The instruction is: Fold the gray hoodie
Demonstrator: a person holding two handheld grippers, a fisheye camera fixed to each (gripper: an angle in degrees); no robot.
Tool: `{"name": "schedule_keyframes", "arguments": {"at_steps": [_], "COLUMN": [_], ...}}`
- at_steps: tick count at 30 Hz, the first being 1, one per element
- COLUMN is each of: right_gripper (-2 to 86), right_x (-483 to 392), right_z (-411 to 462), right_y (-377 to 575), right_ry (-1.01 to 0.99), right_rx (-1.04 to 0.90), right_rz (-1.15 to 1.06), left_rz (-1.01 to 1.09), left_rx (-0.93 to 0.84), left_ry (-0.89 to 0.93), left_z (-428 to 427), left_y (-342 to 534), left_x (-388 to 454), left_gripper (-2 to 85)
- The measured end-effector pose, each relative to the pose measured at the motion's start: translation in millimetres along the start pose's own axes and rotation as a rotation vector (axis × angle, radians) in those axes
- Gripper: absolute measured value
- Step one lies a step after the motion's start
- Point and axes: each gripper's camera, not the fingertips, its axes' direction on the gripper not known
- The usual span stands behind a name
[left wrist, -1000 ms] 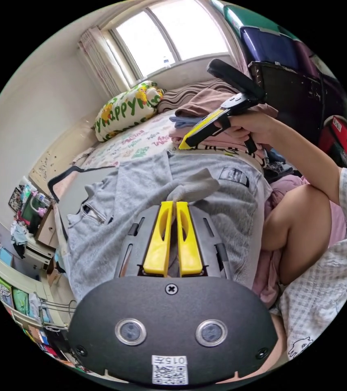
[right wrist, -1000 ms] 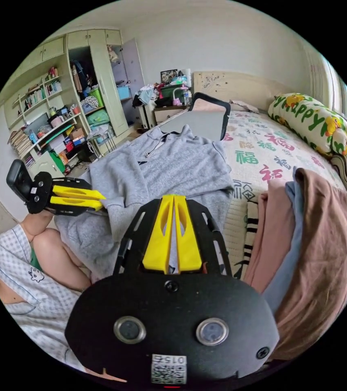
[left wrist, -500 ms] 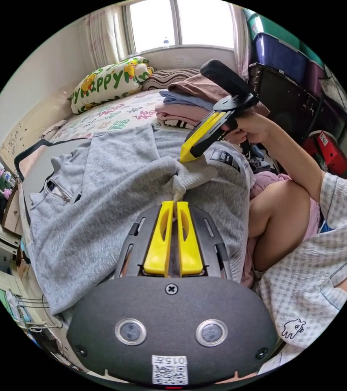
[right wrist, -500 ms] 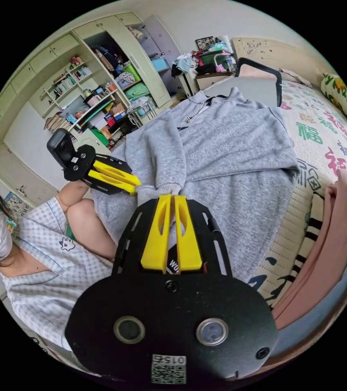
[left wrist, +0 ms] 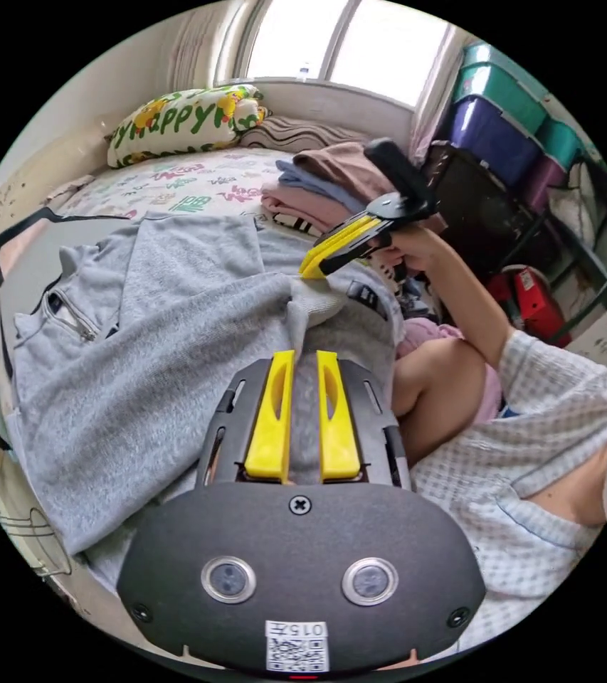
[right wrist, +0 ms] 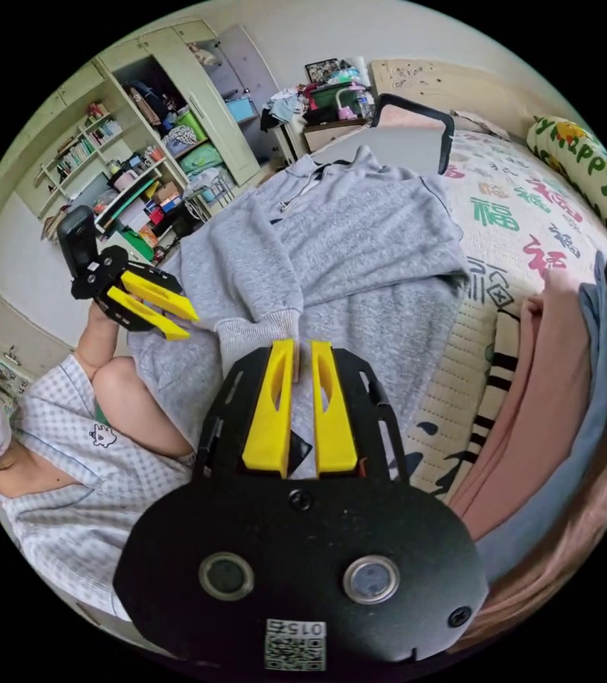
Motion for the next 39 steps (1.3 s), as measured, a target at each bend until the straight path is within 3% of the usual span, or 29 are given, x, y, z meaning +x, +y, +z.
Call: {"name": "schedule_keyframes", "arguments": {"at_steps": [3, 8, 14, 17, 20, 23, 26, 30, 39], "right_gripper": [2.3, 6.4, 8.1, 9.6, 11.7, 11.9, 10.2, 6.0, 3.6], "right_x": [18, 16, 24, 30, 34, 39, 44, 37, -33], "right_z": [-25, -39, 26, 73, 112, 139, 158, 162, 83], "right_y": [1, -69, -211, -275, -327, -361, -376, -380, -326], "right_ry": [0.042, 0.205, 0.083, 0.13, 0.162, 0.193, 0.187, 0.2, 0.196], "right_rx": [0.054, 0.125, 0.151, 0.144, 0.099, 0.085, 0.073, 0.046, 0.231], "right_rz": [0.044, -0.043, -0.041, 0.006, 0.032, 0.067, 0.102, 0.087, -0.012], "left_rz": [-0.053, -0.375, -0.696, -0.813, -0.834, -0.831, -0.792, -0.775, -0.581], "left_rx": [0.129, 0.285, 0.456, 0.482, 0.436, 0.388, 0.341, 0.207, 0.518], "left_ry": [0.0, -0.36, -0.163, -0.087, -0.173, -0.224, -0.159, -0.196, -0.28], "left_z": [-81, -188, -198, -172, -157, -146, -125, -97, -142], "left_y": [6, 4, -32, -58, -94, -124, -150, -176, -149], "left_x": [-46, -201, -390, -462, -497, -517, -529, -521, -345], "left_gripper": [4.7, 6.9, 9.0, 10.2, 11.6, 13.0, 13.2, 6.7, 2.0]}}
